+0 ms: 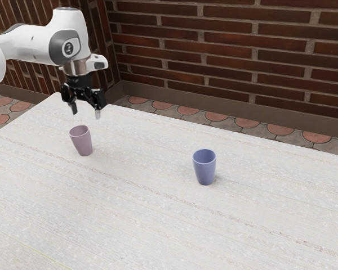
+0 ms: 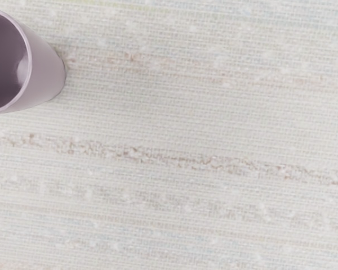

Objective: Place the left cup onto the right cup

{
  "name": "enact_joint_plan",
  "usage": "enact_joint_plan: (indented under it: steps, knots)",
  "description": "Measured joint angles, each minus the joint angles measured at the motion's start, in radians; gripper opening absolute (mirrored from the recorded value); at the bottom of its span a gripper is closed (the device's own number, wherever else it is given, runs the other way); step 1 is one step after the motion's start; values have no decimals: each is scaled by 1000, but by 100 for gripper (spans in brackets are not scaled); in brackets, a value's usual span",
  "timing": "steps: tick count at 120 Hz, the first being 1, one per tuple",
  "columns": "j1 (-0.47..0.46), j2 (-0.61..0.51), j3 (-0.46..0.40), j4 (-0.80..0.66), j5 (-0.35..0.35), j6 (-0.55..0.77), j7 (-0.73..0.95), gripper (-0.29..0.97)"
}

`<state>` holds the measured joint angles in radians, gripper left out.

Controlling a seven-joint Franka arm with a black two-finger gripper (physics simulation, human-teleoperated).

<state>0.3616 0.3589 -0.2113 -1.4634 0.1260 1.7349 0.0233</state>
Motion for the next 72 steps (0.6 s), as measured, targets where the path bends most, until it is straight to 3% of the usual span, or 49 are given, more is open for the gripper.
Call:
enact_joint_plan:
  steps: [72]
  knots:
    - [75,141,-7,60,0,110,97,68]
